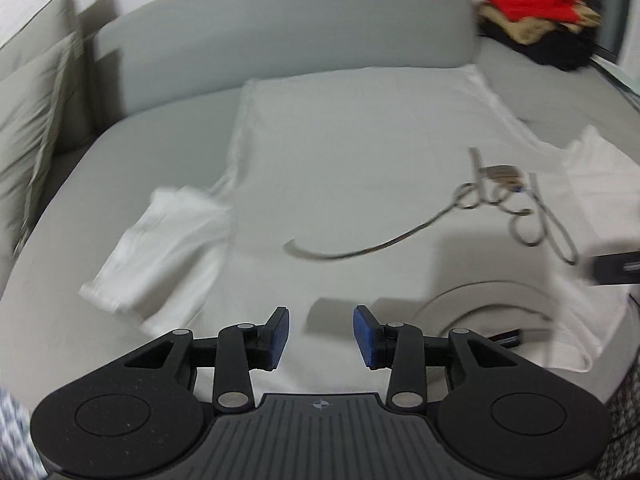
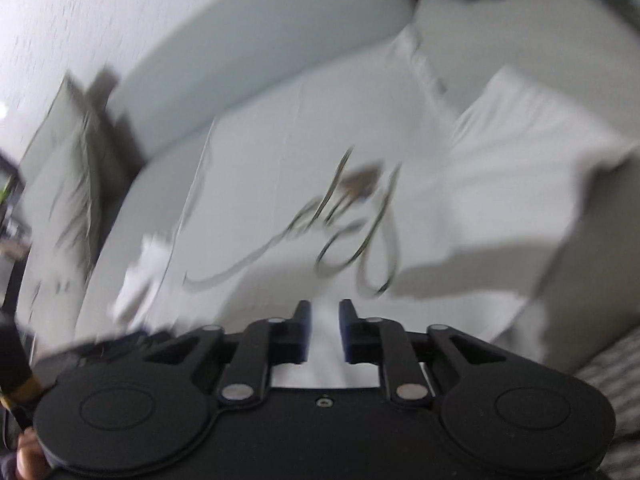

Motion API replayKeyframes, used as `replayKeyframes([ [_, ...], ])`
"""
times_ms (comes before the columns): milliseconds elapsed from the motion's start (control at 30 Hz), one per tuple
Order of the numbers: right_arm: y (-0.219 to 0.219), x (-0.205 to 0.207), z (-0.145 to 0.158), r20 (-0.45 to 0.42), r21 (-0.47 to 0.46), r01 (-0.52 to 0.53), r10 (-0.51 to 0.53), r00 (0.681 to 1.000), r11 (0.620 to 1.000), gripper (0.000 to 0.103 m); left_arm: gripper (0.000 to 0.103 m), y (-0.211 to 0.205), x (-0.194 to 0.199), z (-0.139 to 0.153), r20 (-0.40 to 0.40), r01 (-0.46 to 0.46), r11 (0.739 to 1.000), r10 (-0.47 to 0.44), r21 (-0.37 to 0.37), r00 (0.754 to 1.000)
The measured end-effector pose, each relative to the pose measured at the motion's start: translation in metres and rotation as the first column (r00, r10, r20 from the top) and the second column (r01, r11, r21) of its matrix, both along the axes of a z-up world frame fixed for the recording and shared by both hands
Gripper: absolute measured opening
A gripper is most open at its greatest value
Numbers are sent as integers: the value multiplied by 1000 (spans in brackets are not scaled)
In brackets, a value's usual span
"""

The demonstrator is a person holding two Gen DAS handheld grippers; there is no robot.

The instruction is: Fold clothes

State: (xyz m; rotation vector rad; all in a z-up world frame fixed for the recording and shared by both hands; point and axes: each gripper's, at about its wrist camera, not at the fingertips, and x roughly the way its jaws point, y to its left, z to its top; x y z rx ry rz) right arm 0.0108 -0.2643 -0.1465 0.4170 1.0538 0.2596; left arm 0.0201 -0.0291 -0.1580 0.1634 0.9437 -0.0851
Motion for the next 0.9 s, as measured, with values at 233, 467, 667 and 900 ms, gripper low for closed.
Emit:
replayKeyframes([
  [233,26,30,-27,19,-123,-11,14,1000,992,16,34,-10,-6,-17,9,-3,1000,3,-15,1000],
  [467,28,-31,-26,-13,-183,-115,114,993,976,16,33,-14,-41,-19,-35,59,998,-58,3,998],
  [667,-6,-59,-23,-100,-57,-38,32,995,998,17,33,-6,-62,-5,-110,43,994,-54,-99,992],
  [900,-42,-60,-10,7,11,129,-129,992,992,34,36,-14,-52,14,-16,39,999,-39,-33,999],
])
